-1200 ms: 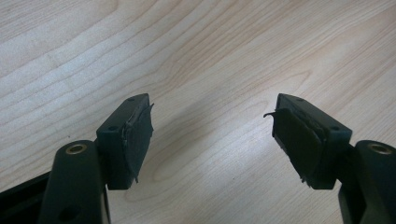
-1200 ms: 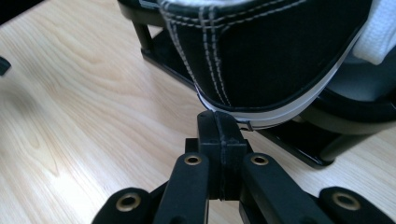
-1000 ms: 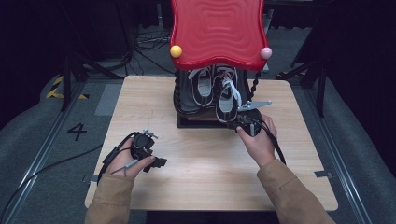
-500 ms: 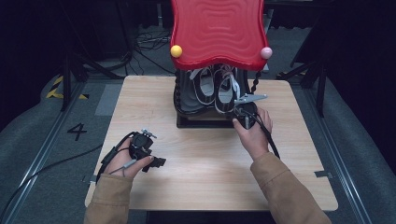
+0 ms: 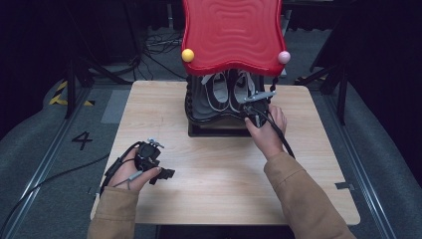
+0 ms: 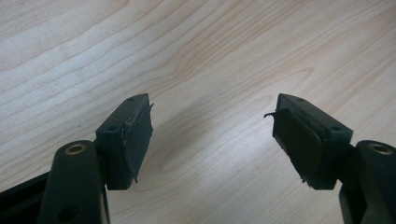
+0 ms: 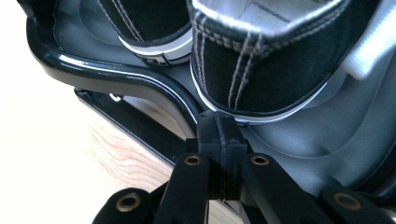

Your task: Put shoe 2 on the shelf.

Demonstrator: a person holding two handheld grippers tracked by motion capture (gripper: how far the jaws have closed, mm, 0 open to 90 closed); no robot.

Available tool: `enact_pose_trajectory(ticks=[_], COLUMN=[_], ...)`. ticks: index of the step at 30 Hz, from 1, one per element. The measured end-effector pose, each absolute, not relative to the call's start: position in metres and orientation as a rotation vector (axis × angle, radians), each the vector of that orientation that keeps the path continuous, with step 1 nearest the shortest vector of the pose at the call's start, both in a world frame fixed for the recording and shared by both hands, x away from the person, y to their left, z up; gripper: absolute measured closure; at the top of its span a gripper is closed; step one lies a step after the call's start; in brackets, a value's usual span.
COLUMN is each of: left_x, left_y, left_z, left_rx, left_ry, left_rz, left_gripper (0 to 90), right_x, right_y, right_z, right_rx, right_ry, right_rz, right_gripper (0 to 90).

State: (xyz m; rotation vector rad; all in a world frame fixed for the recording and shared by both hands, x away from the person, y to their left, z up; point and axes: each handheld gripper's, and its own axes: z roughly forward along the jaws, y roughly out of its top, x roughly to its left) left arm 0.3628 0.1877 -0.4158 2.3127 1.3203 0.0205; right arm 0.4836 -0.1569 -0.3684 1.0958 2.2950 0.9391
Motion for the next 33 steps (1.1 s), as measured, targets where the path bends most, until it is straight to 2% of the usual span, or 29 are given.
enact_pose_trajectory(ticks=[4,5,7,15,23,33], left_x=[0.363,0.362,0.362,0.36,0.358,0.36], left_y=[0.186,0.186,0.186,0.188,0.191,0.195], left_z=[-0.417,-0.416,-0.414,-0.412,-0.413,-0.415], left_rx=[2.317,2.312,2.313,2.303,2.299,2.322], left_ry=[1.313,1.308,1.302,1.314,1.322,1.299], left_rz=[0.009,0.009,0.019,0.022,0.041,0.083], left_gripper=[28.8,28.9,28.8,28.8,28.2,26.8], right_x=[0.486,0.483,0.476,0.449,0.421,0.405], right_y=[-0.16,-0.162,-0.163,-0.18,-0.225,-0.271], right_z=[-0.367,-0.367,-0.365,-0.353,-0.356,-0.369], right_rx=[1.089,1.087,1.081,1.06,1.117,1.247], right_ry=[2.329,2.345,2.353,2.357,2.382,2.401], right_rz=[0.94,0.977,0.996,1.023,1.0,0.967], right_gripper=[88.9,82.8,79.0,71.7,63.7,55.5])
